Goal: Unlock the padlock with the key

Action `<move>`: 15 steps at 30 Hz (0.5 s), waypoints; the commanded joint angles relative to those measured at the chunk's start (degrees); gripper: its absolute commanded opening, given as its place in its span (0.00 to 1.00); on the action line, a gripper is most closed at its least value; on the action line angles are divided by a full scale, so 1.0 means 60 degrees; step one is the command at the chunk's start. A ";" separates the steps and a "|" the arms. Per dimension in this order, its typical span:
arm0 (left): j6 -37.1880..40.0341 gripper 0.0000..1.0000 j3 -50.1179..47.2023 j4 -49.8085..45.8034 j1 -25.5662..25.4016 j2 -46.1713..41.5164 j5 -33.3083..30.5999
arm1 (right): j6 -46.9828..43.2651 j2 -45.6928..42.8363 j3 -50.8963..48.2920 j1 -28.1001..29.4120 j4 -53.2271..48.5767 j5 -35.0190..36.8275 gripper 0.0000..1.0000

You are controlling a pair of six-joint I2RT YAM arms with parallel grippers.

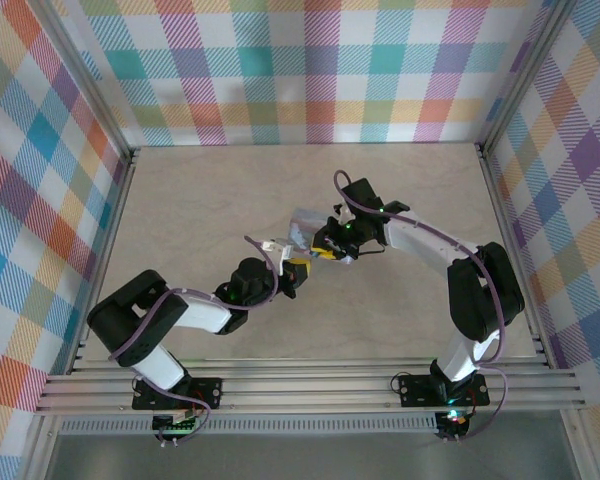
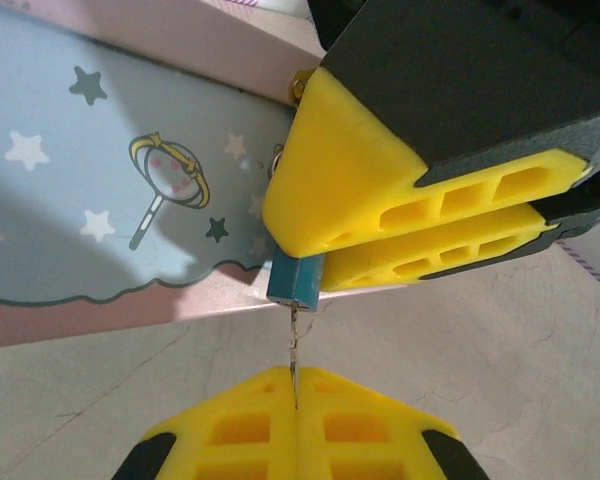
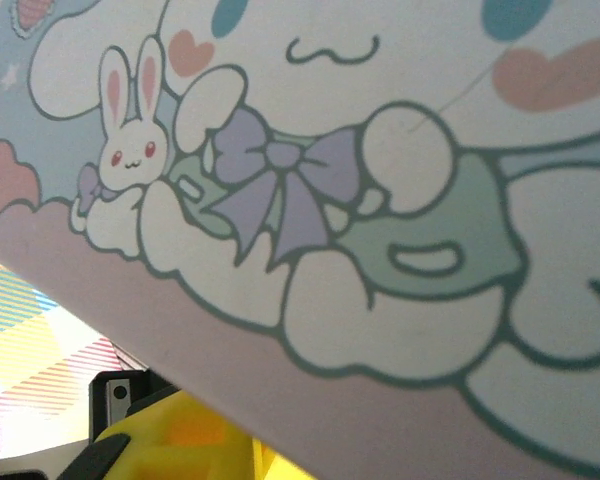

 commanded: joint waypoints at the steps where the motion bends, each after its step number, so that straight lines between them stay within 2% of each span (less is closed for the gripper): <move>1: -0.0724 0.00 0.0371 0.2319 0.0001 0.0374 0.0965 | 0.0143 -0.0153 -0.0101 0.0143 0.0542 -0.0645 0.00; 4: -0.1309 0.00 0.0363 0.3098 0.0200 0.0779 0.1269 | 0.0114 -0.0200 -0.0129 0.0120 0.0524 -0.0706 0.00; 15: -0.1978 0.00 0.0796 0.3118 0.0575 0.0837 0.2216 | -0.0140 -0.0204 -0.0276 0.0057 0.0449 -0.0838 0.00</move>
